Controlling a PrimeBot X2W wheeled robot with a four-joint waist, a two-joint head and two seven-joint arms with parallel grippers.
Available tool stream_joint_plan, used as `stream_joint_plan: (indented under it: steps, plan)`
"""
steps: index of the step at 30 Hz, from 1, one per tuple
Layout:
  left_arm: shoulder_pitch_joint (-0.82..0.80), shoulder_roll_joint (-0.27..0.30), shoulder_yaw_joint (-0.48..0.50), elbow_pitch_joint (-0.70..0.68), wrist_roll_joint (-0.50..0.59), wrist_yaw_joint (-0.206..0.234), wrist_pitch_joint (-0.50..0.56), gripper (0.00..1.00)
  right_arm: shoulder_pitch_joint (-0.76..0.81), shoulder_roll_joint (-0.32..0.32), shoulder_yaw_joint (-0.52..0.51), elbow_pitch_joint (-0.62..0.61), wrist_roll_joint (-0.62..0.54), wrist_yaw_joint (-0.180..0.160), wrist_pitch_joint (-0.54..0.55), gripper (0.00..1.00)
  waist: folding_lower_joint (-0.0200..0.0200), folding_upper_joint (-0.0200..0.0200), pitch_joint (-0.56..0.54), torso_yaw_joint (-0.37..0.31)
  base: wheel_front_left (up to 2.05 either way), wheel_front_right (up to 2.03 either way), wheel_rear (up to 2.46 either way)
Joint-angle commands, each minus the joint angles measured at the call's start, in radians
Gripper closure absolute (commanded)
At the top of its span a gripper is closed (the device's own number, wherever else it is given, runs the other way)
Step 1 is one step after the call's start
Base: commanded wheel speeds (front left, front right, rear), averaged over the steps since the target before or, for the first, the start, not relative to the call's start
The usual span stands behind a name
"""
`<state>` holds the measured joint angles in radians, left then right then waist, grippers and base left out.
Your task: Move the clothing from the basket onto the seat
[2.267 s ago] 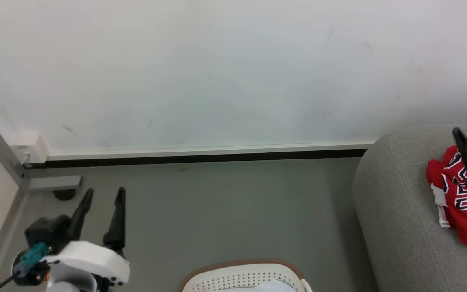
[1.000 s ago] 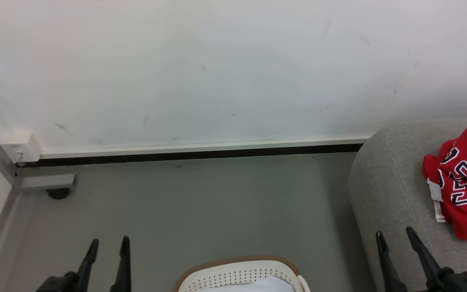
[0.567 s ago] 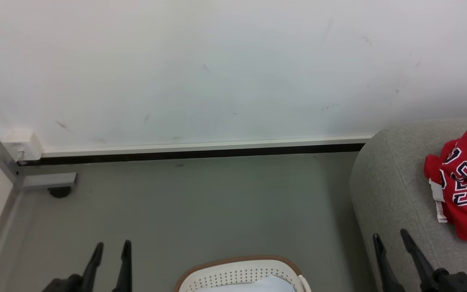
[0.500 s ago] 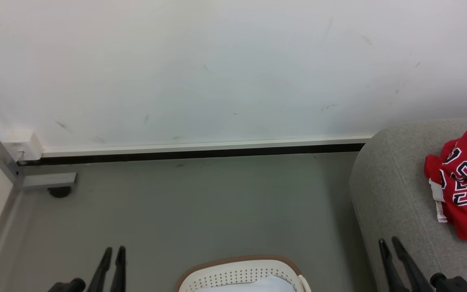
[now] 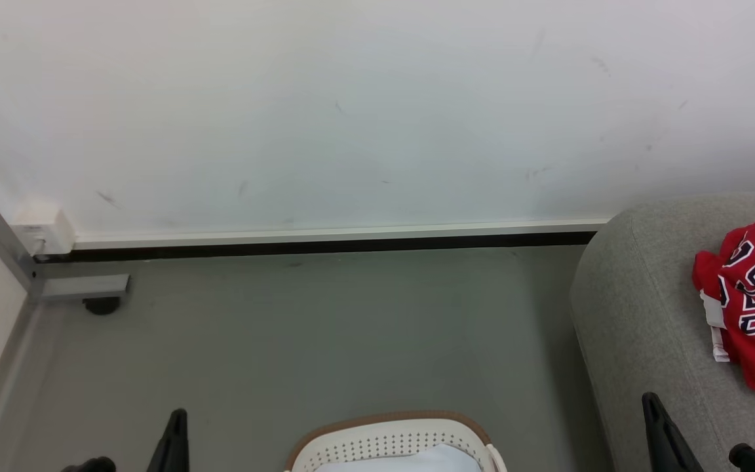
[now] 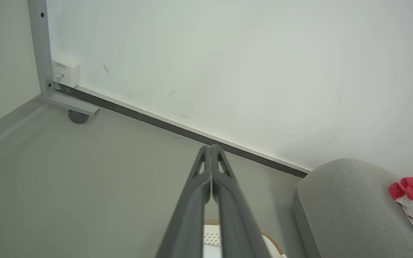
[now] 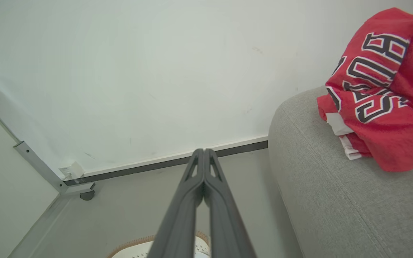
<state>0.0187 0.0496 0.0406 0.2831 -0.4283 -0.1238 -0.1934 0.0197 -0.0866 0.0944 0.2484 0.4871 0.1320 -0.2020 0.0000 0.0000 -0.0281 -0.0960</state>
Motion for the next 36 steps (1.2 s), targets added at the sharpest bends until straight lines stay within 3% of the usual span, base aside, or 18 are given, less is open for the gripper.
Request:
stream_joint_plan:
  steps: [1,36]
  plan:
    - [-0.028,0.006,0.007,-0.019,-0.048,-0.001,0.01,1.0,-0.032,-0.002,-0.009,-0.014,0.042,0.0,0.008,1.0,0.0,0.0,0.0,0.001,0.0,0.0,0.0]
    - [-0.073,0.005,0.035,-0.03,-0.533,-0.005,0.136,1.0,-0.075,0.004,-0.081,-0.013,0.516,-0.001,0.128,1.0,0.0,0.0,0.01,0.03,0.0,0.0,0.0]
